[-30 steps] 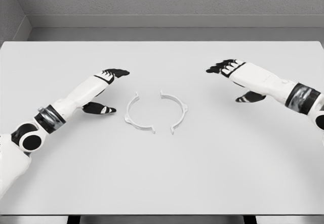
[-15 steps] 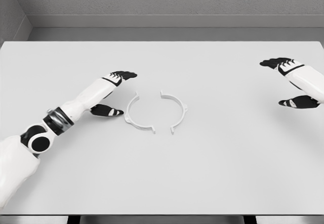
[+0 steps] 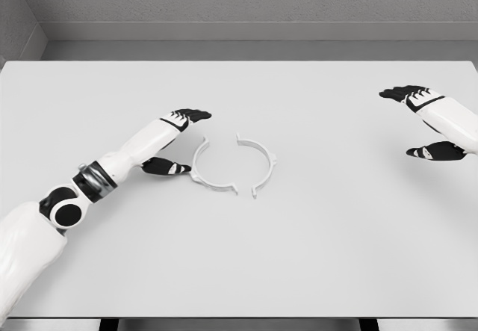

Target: Assemble PVC drainage pipe clamps

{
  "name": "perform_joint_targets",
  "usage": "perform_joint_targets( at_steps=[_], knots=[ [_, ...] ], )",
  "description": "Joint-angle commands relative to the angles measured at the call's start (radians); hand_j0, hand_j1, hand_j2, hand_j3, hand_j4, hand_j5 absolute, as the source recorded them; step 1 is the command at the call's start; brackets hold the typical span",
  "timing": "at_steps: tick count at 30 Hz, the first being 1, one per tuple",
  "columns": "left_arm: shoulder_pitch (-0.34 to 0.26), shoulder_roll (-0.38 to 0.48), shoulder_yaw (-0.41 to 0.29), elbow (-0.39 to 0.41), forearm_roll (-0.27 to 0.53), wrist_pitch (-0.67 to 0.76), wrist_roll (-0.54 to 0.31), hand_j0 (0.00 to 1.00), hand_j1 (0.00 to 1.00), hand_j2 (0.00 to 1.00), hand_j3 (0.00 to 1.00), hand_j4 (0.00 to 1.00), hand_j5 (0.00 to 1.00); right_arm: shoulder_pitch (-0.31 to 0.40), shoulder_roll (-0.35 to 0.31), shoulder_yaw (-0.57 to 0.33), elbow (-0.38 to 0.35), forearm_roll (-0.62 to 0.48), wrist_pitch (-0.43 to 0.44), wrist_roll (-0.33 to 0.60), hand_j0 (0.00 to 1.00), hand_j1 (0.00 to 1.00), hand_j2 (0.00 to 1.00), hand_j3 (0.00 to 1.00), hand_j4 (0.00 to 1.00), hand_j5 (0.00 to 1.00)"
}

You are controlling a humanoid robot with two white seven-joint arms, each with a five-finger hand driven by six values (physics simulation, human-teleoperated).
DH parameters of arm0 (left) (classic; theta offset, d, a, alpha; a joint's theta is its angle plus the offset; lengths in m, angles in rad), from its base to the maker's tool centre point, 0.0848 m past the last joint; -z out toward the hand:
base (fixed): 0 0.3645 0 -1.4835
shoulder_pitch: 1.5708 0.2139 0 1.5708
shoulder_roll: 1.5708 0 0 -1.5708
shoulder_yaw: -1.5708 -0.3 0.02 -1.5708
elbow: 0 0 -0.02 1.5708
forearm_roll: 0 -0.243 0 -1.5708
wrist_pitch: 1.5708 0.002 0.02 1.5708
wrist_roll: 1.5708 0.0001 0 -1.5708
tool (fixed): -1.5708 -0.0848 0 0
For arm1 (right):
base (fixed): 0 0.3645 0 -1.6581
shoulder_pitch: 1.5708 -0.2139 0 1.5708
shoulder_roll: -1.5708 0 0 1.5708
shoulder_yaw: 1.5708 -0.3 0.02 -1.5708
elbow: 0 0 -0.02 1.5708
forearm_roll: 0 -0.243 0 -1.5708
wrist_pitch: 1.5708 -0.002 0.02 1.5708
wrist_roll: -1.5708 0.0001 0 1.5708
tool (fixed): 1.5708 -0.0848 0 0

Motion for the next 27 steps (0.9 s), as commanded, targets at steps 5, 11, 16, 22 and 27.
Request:
perform_joint_targets(
  at_steps=[5,11,16,22,27],
  knots=[
    [-0.005,-0.002,-0.006,0.002,0.007,0.000,0.001,1.00,1.00,1.00,1.00,1.00,1.00,-0.002,0.001,0.001,0.000,-0.007,0.003,-0.001,1.00,1.00,1.00,1.00,1.00,1.00],
    [-0.034,-0.001,0.000,0.045,0.009,0.000,0.001,1.00,1.00,1.00,1.00,1.00,1.00,-0.002,0.001,0.001,0.000,-0.009,0.003,-0.001,1.00,1.00,1.00,1.00,1.00,1.00],
    [-0.063,-0.005,-0.004,0.070,0.009,0.000,0.001,1.00,1.00,1.00,1.00,1.00,1.00,-0.002,0.001,0.001,-0.002,-0.010,0.003,-0.001,1.00,1.00,1.00,1.00,1.00,1.00],
    [-0.066,-0.024,-0.006,0.073,0.007,0.000,0.001,1.00,1.00,1.00,1.00,1.00,1.00,-0.002,0.007,0.001,0.001,-0.009,0.003,-0.001,1.00,1.00,1.00,1.00,1.00,1.00],
    [-0.067,-0.038,-0.010,0.073,0.006,0.000,0.001,1.00,1.00,1.00,1.00,1.00,1.00,-0.002,0.007,-0.001,0.003,-0.010,0.003,-0.001,1.00,1.00,1.00,1.00,1.00,1.00]
  ],
)
